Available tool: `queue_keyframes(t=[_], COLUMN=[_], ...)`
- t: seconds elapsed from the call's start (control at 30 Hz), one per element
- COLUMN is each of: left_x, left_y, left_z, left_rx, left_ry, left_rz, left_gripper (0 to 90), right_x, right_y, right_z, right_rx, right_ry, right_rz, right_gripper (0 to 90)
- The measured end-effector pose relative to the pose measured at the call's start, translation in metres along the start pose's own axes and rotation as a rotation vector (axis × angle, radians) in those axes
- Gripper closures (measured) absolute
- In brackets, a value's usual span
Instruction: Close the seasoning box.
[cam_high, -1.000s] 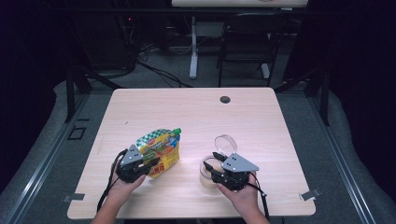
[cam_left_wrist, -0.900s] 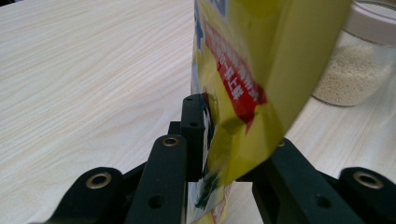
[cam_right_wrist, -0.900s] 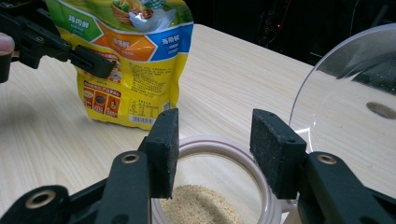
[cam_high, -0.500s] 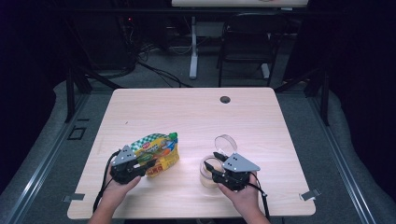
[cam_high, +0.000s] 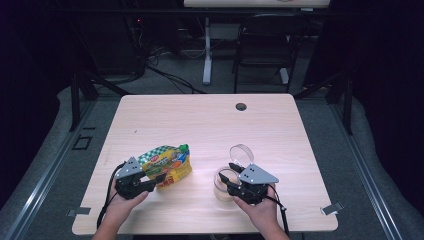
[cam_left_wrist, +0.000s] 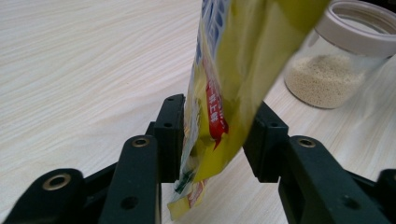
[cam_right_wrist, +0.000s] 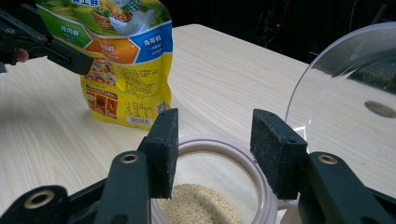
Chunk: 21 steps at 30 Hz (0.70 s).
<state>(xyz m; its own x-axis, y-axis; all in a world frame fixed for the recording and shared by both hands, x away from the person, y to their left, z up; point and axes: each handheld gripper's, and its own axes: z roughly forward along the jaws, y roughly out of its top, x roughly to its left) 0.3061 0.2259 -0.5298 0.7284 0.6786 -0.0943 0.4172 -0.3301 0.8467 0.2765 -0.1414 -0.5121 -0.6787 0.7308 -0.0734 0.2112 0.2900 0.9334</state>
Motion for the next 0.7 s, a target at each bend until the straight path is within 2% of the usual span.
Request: queue_keyframes(t=[0.3, 0.53, 0.7], left_x=[0.0000, -0.0006, -0.0038], left_y=[-0.0009, -0.0013, -0.0036], left_z=[0.0013, 0.0016, -0.0007], left_rx=[-0.009, -0.017, -0.024], left_ry=[0.020, 0.015, 0.027], left_rz=[0.001, -0.001, 0.001], left_gripper=[52.9, 45.1, 40.7], right_x=[-0.0001, -0.0008, -0.0014], right_y=[0.0003, 0.0004, 0.0011], right_z=[-0.0005, -0.0009, -0.0019], right_rx=[0.001, 0.004, -0.001], right_ry=[0.004, 0.008, 0.030], right_rz=[0.002, 0.004, 0.033], right_gripper=[51.8, 51.9, 52.4])
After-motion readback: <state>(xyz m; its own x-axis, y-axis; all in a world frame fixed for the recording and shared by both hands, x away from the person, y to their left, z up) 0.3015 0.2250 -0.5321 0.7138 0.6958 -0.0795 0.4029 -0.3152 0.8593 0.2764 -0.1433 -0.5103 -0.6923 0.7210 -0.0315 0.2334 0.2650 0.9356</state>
